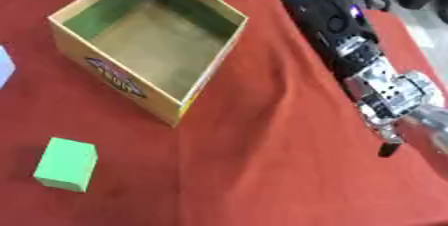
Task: Pick up objects on the table and place them in the box.
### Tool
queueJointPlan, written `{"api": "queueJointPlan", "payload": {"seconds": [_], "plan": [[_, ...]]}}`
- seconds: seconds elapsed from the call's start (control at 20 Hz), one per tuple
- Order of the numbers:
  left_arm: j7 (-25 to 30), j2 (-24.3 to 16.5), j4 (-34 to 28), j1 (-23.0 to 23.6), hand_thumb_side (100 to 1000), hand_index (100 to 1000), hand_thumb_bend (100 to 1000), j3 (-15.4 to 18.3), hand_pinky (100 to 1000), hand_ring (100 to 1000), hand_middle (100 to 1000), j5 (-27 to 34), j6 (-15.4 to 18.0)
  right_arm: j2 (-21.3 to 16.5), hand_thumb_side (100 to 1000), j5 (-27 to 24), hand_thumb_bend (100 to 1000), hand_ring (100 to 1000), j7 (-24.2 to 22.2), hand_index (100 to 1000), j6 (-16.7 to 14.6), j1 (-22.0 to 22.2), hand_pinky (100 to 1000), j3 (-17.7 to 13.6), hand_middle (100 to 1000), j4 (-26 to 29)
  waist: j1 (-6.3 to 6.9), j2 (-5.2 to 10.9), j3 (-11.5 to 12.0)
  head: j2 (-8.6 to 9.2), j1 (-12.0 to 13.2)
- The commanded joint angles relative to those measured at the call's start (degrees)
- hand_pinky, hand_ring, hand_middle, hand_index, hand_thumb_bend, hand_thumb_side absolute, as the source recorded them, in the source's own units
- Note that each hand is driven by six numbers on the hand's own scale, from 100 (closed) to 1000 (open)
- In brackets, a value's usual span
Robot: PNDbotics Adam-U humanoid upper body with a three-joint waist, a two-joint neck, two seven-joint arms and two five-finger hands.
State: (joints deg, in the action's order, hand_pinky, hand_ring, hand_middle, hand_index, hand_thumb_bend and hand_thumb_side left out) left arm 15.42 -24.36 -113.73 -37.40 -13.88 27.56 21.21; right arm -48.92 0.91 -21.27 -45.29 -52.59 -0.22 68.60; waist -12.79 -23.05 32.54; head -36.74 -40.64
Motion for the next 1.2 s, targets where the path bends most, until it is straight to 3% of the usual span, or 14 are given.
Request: {"api": "queueJointPlan", "payload": {"seconds": [0.05,0.1,0.15,0.25,0.4,0.7,0.95,1.2], "plan": [[0.3,-0.3,-0.9,-0.8,567,833,100,0.5,857,860,777,0.8,0.0,-0.9,176,0.5,100,1000,-8.8,723,-6.7,-1.3,829,-0.8,448,-0.8,-0.16,1.85,0.1,-0.1,-1.0],[0.4,-0.3,-0.9,-0.7,567,833,100,0.5,857,861,778,0.8,-0.1,-1.0,197,1.2,100,1000,-9.6,873,-6.7,-1.2,904,-0.4,644,-0.8,-0.16,1.88,0.1,-0.11,-1.2],[0.5,-0.3,-0.9,-0.6,567,834,100,0.5,858,861,778,0.8,-0.2,-1.3,202,2.0,100,1000,-10.5,934,-6.7,-1.1,945,0.2,759,-0.3,-0.16,1.91,0.0,-0.1,-1.2],[0.6,-0.3,-0.9,-0.5,567,834,100,0.4,858,861,778,0.7,-0.4,-1.7,105,3.7,100,1000,-12.2,978,-6.7,-1.0,1000,0.3,830,1.2,-0.16,1.95,-0.1,-0.15,-1.1],[0.8,-0.3,-0.9,-0.5,567,834,100,0.4,858,861,778,0.7,-0.4,-1.6,100,6.4,100,1000,-14.9,1000,-6.7,-1.1,1000,-1.0,894,1.8,-0.16,1.96,-0.2,-0.29,-1.0],[0.8,-0.5,-0.9,-0.5,567,835,100,0.4,858,861,778,0.9,-0.3,-0.5,100,10.0,100,1000,-14.3,1000,-6.7,-1.7,1000,-2.6,899,0.3,-0.16,2.11,-0.2,-0.21,-0.8],[0.9,-0.6,-0.9,-0.4,567,834,100,0.4,858,862,778,1.0,-0.3,-0.5,100,8.7,100,1000,-13.9,1000,-6.7,-1.4,1000,-1.7,878,0.9,-0.16,2.28,-0.3,-0.17,-1.0],[0.8,-0.8,-0.9,0.3,567,835,100,0.5,858,862,779,0.8,-0.6,-1.1,116,4.6,100,1000,-11.0,899,-6.7,0.0,1000,-3.1,746,1.5,0.03,2.71,-1.1,-0.52,-0.1]]}}
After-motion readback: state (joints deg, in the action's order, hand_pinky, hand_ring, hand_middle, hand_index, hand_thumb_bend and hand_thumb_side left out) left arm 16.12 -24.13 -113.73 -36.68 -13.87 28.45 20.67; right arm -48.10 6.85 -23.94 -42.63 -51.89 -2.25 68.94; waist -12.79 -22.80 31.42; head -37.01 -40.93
